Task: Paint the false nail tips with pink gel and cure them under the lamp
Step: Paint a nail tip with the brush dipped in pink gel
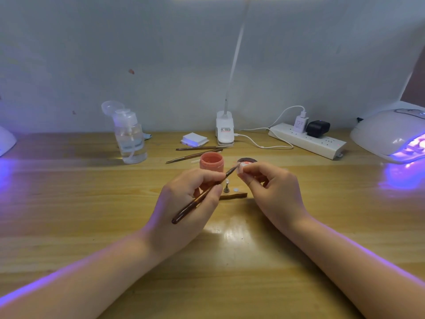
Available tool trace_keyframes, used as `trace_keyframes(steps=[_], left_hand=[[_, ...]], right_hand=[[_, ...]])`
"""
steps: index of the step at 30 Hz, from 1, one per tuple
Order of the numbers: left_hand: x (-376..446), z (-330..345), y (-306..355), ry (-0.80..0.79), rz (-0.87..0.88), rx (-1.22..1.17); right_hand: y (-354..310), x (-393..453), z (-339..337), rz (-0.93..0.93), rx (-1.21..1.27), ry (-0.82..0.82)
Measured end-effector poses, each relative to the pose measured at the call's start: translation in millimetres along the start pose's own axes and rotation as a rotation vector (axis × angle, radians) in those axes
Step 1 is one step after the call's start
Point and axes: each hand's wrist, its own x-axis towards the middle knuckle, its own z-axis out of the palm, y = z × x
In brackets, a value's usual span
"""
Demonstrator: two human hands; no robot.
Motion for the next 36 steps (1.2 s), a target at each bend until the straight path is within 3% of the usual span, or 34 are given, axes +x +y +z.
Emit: trace_keyframes(steps=[3,14,19,26,31,36], left_hand=[[-2,-2,-2,-0.028,-0.036,-0.063],[11,-6,8,0.145,-0.145,-0.27],[53,-27,-2,0.256,-0.294,-0.122],[119,-29,-12,-0.076,-0.392,0.326],[139,-11,-18,-0.325,-0.532,0.42],[136,-2,-26,-0.406,-0.562,0.465]], right_hand=[[1,0,1,0.032,0.005,0.023],[-5,0,-2,0.049,-0.028,0.003],[-6,0,0,0.038,-0.036,-0.004],[-2,1,1,0.036,-0.037,0.011],[0,1,3,0.032,-0.04,0.018],[1,2,3,0.021,-0.036,0.028]])
